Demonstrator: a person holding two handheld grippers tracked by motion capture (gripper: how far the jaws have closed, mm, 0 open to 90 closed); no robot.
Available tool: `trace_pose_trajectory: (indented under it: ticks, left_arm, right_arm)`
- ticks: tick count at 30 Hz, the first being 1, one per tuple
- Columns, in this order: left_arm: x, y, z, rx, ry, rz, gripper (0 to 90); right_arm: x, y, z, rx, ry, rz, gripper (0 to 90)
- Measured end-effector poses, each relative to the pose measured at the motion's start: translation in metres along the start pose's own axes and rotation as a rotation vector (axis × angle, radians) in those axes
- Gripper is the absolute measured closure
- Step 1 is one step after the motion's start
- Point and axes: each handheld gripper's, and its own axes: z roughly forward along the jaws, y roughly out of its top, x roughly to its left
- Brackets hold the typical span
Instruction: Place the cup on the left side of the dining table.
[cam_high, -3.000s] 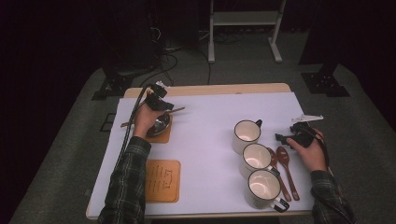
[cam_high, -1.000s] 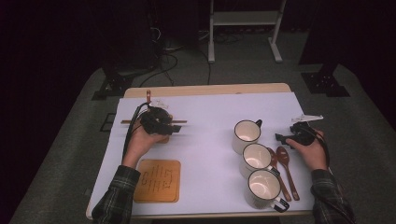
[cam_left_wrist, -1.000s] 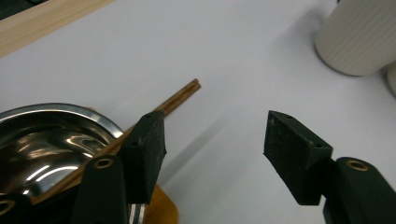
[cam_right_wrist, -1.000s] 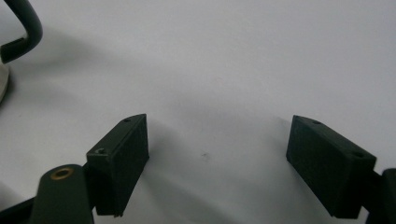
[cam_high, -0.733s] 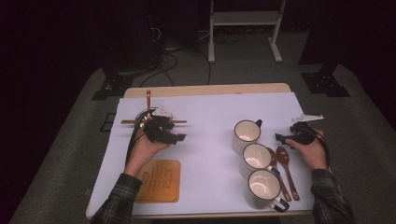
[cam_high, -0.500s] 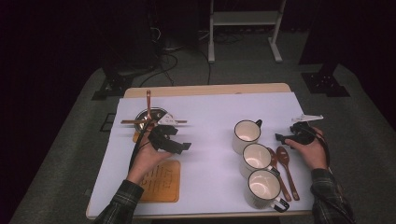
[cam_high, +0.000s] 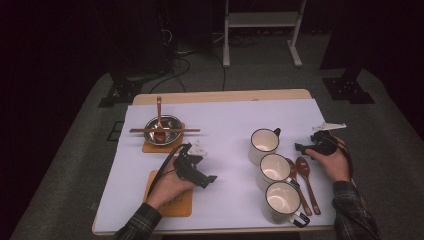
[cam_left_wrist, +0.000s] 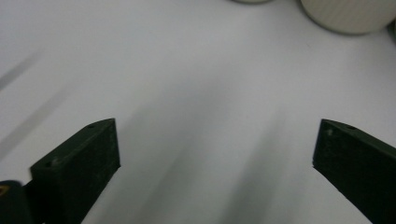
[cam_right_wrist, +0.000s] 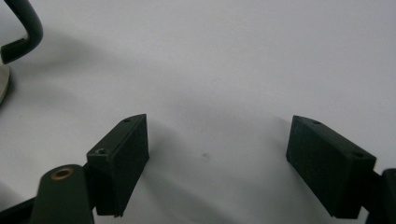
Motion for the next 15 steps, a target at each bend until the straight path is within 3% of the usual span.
trace_pose_trajectory:
  ticks: [2,12,14,15]
  left_arm:
    - [-0.004,-0.001,0.003,0.017,0.006,0.025,0.0]
    - [-0.017,-0.007,0.020,0.040,0.001,0.059,0.0]
    - [-0.020,-0.009,0.024,0.058,0.005,0.071,0.0]
    - [-0.021,-0.009,0.026,0.068,0.004,0.075,0.0]
  right_arm:
    - [0.000,0.000,0.000,0.000,-0.001,-0.002,19.5]
    - [0.000,0.000,-0.001,-0.005,-0.003,-0.001,20.9]
    - [0.000,0.000,-0.001,-0.007,-0.006,0.002,23.0]
    - [0.000,0.000,-0.002,-0.011,-0.014,0.006,28.7]
